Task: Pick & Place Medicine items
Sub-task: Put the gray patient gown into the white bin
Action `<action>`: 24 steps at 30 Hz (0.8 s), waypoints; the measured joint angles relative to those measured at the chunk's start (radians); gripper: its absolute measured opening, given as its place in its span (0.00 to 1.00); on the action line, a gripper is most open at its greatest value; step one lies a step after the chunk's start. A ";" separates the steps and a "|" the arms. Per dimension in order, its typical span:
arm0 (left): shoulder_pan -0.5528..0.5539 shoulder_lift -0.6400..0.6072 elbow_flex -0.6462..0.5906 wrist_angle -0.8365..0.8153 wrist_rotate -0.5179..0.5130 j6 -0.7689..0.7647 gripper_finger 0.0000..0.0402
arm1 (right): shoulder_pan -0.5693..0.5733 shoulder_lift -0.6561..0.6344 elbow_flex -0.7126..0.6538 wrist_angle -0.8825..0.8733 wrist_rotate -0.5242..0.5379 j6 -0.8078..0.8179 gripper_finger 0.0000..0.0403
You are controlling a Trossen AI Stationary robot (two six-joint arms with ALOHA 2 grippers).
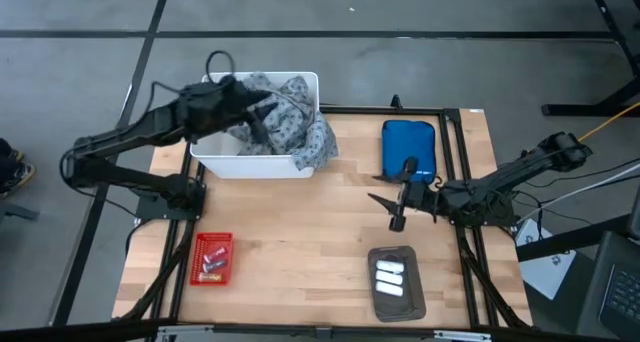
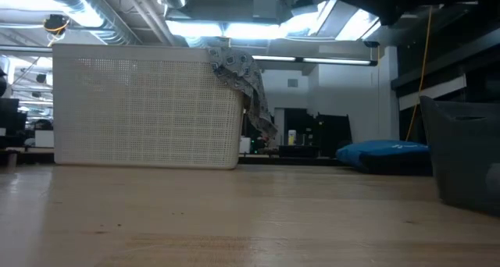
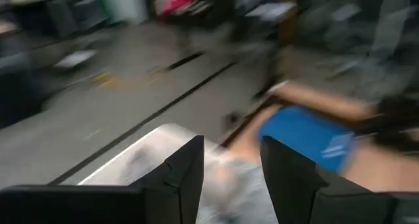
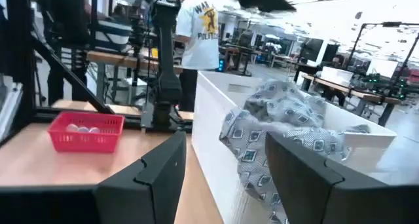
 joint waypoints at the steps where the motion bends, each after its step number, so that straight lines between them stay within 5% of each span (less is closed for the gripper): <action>1: -0.024 -0.012 0.000 0.028 0.037 0.000 0.37 | -0.004 0.007 0.000 -0.001 0.006 0.000 0.52; 4: -0.108 -0.021 0.001 0.113 0.118 0.005 0.37 | -0.049 0.040 0.000 -0.015 0.011 0.004 0.52; 8: -0.248 0.011 -0.018 0.229 0.104 0.036 0.37 | -0.159 0.134 0.016 -0.084 -0.002 0.051 0.52; 17: -0.451 0.110 -0.040 0.374 0.008 0.108 0.37 | -0.341 0.382 0.150 -0.136 -0.281 0.083 0.54; 24: -0.564 0.145 -0.040 0.425 -0.057 0.157 0.37 | -0.398 0.580 0.282 -0.184 -0.249 0.030 0.68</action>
